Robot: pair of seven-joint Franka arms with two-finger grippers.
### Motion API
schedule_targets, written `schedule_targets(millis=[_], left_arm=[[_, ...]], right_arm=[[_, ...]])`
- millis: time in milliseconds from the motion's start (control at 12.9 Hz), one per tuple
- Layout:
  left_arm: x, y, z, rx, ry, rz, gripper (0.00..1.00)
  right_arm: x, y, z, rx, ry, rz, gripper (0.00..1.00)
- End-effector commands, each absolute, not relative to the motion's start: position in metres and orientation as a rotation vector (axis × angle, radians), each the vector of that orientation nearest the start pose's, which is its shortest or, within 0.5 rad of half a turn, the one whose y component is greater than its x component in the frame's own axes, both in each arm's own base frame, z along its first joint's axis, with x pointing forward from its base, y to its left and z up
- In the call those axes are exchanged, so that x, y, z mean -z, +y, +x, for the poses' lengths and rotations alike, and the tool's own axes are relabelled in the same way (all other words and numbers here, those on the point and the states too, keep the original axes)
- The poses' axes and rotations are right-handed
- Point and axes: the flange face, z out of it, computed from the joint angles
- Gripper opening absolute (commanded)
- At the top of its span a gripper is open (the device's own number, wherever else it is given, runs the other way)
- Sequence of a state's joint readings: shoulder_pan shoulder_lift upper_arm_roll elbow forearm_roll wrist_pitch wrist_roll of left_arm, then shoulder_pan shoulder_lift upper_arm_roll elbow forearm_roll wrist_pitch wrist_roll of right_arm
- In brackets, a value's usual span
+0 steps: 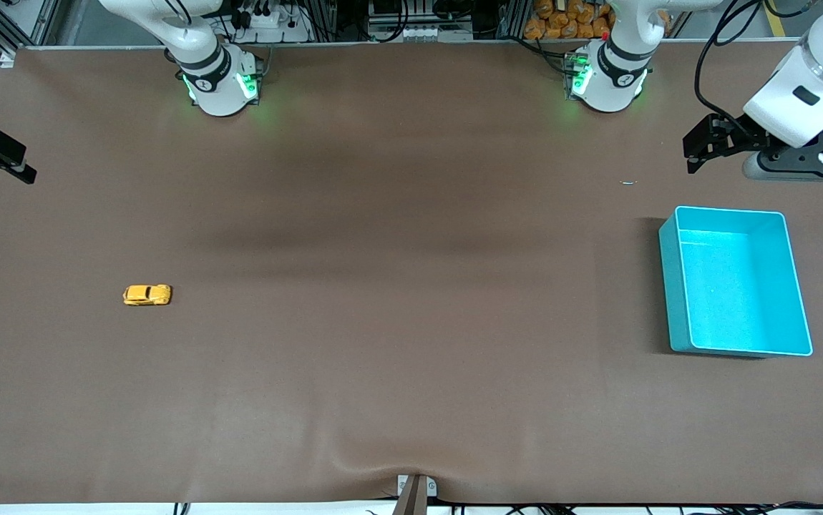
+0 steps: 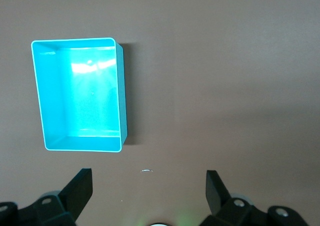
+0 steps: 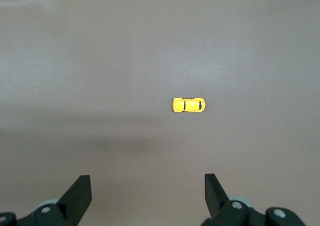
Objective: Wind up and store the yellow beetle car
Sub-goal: 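Move the right gripper down toward the yellow beetle car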
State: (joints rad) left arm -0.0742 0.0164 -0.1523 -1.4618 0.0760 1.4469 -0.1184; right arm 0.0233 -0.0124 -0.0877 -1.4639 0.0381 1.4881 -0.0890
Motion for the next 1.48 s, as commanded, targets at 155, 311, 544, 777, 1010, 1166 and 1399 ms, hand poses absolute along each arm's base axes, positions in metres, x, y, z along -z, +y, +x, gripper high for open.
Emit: schedule_targets(millis=[155,311,544,777,1010,1166,1399], left_arm=[[-0.668,-0.110,0.528,-0.017,0.169,-3.053,1.00],[-0.668,-0.109,0.528,-0.014,0.150,-3.053,1.00],[-0.675,-0.107,0.522,0.002,0.136,-3.056,1.00],[-0.672,-0.114,0.521,-0.008,0.136,-3.054,1.00],[-0.666,-0.118,0.519,-0.023,0.142,-3.053,1.00],[-0.664,-0.120,0.521,-0.019,0.147,-3.054,1.00],[-0.660,-0.133,0.519,-0.027,0.183,-3.052,1.00]], right_arm=[[-0.666,-0.032,0.530,0.046,-0.034,-3.132,1.00],[-0.656,-0.034,0.527,0.049,-0.027,-3.131,1.00],[-0.655,-0.032,0.528,0.049,-0.032,-3.130,1.00],[-0.656,-0.028,0.527,0.049,-0.046,-3.130,1.00],[-0.633,-0.032,0.528,-0.008,-0.129,-3.126,1.00],[-0.602,-0.039,0.530,0.013,-0.308,-3.114,1.00],[-0.542,-0.046,0.534,0.003,-0.546,-3.080,1.00]])
